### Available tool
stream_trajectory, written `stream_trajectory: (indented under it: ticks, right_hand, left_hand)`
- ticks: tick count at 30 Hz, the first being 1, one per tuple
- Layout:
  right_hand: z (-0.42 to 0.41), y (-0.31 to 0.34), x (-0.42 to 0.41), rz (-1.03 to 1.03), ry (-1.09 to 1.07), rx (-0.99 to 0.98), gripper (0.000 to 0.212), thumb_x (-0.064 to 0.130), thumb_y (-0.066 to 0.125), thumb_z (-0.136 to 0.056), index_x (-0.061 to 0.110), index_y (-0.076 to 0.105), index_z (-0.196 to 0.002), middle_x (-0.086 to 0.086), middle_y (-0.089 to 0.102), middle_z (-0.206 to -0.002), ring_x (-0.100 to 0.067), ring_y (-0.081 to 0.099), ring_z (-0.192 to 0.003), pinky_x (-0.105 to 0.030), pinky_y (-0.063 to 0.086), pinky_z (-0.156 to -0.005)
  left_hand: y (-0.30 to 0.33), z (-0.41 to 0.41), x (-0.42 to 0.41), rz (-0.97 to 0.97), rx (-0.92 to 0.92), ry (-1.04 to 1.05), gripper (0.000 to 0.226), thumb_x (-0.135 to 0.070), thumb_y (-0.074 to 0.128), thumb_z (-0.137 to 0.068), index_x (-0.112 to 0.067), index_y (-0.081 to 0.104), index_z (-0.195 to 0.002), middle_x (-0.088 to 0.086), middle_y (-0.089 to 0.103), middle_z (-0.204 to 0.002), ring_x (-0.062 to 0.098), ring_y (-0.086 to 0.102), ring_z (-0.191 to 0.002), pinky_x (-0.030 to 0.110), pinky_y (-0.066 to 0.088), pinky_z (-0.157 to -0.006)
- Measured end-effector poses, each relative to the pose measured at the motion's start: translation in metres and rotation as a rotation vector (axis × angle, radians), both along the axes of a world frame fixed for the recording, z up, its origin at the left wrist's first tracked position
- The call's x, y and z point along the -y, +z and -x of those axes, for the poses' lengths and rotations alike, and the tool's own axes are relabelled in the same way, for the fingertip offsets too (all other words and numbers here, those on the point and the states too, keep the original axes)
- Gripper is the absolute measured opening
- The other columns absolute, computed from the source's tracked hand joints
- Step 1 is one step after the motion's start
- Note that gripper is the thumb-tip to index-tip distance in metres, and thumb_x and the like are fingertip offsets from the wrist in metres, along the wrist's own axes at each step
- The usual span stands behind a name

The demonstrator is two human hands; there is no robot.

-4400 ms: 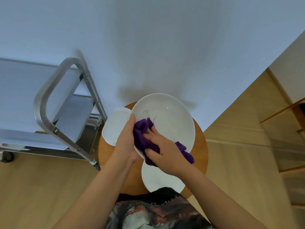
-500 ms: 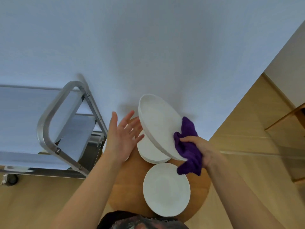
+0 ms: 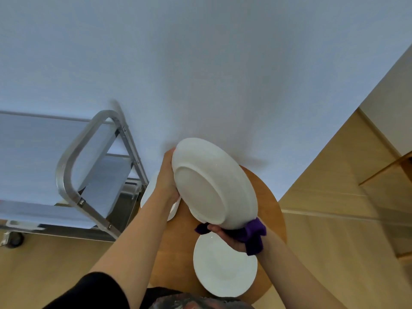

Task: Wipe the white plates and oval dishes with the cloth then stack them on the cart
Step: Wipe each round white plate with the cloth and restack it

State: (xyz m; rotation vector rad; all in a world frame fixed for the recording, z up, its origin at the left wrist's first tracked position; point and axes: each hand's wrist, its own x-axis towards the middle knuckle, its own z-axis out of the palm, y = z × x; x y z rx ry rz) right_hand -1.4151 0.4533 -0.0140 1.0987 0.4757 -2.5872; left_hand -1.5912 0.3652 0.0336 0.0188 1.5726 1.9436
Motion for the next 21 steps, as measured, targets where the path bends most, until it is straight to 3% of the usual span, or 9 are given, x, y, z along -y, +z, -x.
stream_trajectory:
  ticks: [2, 4, 6, 9, 13, 16, 18, 19, 21]
  right_hand:
    - [-0.005, -0.001, -0.005, -0.158, -0.17, 0.015, 0.035, 0.0, 0.054, -0.088, -0.004, 0.051, -0.123, -0.026, 0.07, -0.079, -0.037, 0.071, -0.069, -0.046, 0.059, -0.06]
    - [-0.012, 0.002, -0.016, -0.269, -0.22, -0.024, 0.041, 0.024, 0.063, -0.081, 0.006, 0.06, -0.118, -0.021, 0.071, -0.096, -0.039, 0.069, -0.084, -0.051, 0.057, -0.065]
    - [-0.018, 0.009, -0.031, -0.4, -0.367, -0.073, 0.041, 0.036, 0.063, -0.074, 0.009, 0.069, -0.105, -0.012, 0.072, -0.094, -0.03, 0.067, -0.08, -0.045, 0.056, -0.065]
    - [-0.019, 0.037, -0.049, -0.566, -0.581, -0.274, 0.033, 0.032, 0.059, -0.071, 0.015, 0.072, -0.096, -0.002, 0.073, -0.096, -0.018, 0.061, -0.073, -0.03, 0.053, -0.059]
    - [0.005, 0.084, -0.051, -0.952, -0.407, -0.506, 0.044, 0.019, 0.062, -0.067, 0.012, 0.057, -0.111, 0.002, 0.072, -0.1, -0.014, 0.068, -0.088, -0.025, 0.055, -0.073]
    - [0.037, 0.097, -0.04, -1.672, -0.021, -0.271, 0.072, 0.041, 0.061, -0.072, 0.02, 0.037, -0.137, -0.012, 0.042, -0.144, -0.031, 0.035, -0.134, -0.046, 0.032, -0.11]
    - [0.05, 0.094, -0.032, -2.048, 0.148, 0.081, 0.09, 0.057, 0.056, -0.081, 0.026, 0.007, -0.151, -0.008, 0.008, -0.158, -0.03, 0.003, -0.145, -0.051, 0.01, -0.116]
    - [0.052, 0.093, -0.026, -2.127, 0.042, 0.147, 0.09, 0.057, 0.055, -0.084, 0.024, 0.005, -0.151, -0.011, 0.008, -0.158, -0.032, 0.003, -0.144, -0.048, 0.011, -0.115]
    - [0.047, 0.089, -0.017, -2.214, -0.277, -0.026, 0.078, 0.047, 0.058, -0.086, 0.013, 0.024, -0.147, -0.019, 0.03, -0.147, -0.032, 0.025, -0.135, -0.029, 0.022, -0.112]
  left_hand:
    - [0.002, 0.008, 0.005, 0.042, 0.082, 0.064, 0.026, -0.05, 0.06, -0.079, -0.026, 0.068, -0.074, -0.001, 0.067, -0.074, 0.018, 0.064, -0.071, 0.035, 0.053, -0.072]
    - [0.002, 0.015, 0.011, 0.135, 0.031, 0.142, 0.033, -0.058, 0.063, -0.074, -0.026, 0.066, -0.08, 0.002, 0.067, -0.081, 0.023, 0.063, -0.079, 0.042, 0.051, -0.08]
    - [0.005, 0.021, 0.015, 0.176, -0.035, 0.216, 0.039, -0.062, 0.062, -0.069, -0.023, 0.062, -0.075, 0.002, 0.064, -0.077, 0.023, 0.062, -0.078, 0.041, 0.051, -0.079]
    - [0.01, 0.024, 0.018, 0.27, -0.147, 0.274, 0.044, -0.064, 0.058, -0.072, -0.021, 0.051, -0.065, -0.001, 0.054, -0.067, 0.02, 0.055, -0.072, 0.039, 0.048, -0.073]
    - [0.016, 0.014, 0.008, 0.447, -0.431, 0.217, 0.057, -0.062, 0.053, -0.081, -0.018, 0.033, -0.051, -0.006, 0.034, -0.048, 0.014, 0.035, -0.051, 0.031, 0.035, -0.056]
    - [0.02, -0.006, -0.003, 0.518, -0.675, 0.136, 0.059, -0.061, 0.054, -0.082, -0.019, 0.027, -0.049, -0.007, 0.027, -0.046, 0.013, 0.028, -0.046, 0.028, 0.027, -0.051]
    - [0.022, -0.016, -0.008, 0.536, -0.742, 0.099, 0.058, -0.06, 0.054, -0.083, -0.019, 0.029, -0.05, -0.005, 0.027, -0.048, 0.013, 0.029, -0.047, 0.029, 0.027, -0.051]
    - [0.022, -0.02, -0.009, 0.529, -0.736, 0.093, 0.058, -0.06, 0.054, -0.083, -0.019, 0.03, -0.05, -0.005, 0.028, -0.049, 0.012, 0.029, -0.047, 0.028, 0.027, -0.05]
    - [0.022, -0.023, -0.009, 0.522, -0.713, 0.085, 0.057, -0.058, 0.054, -0.084, -0.019, 0.032, -0.05, -0.004, 0.03, -0.049, 0.011, 0.031, -0.047, 0.027, 0.029, -0.05]
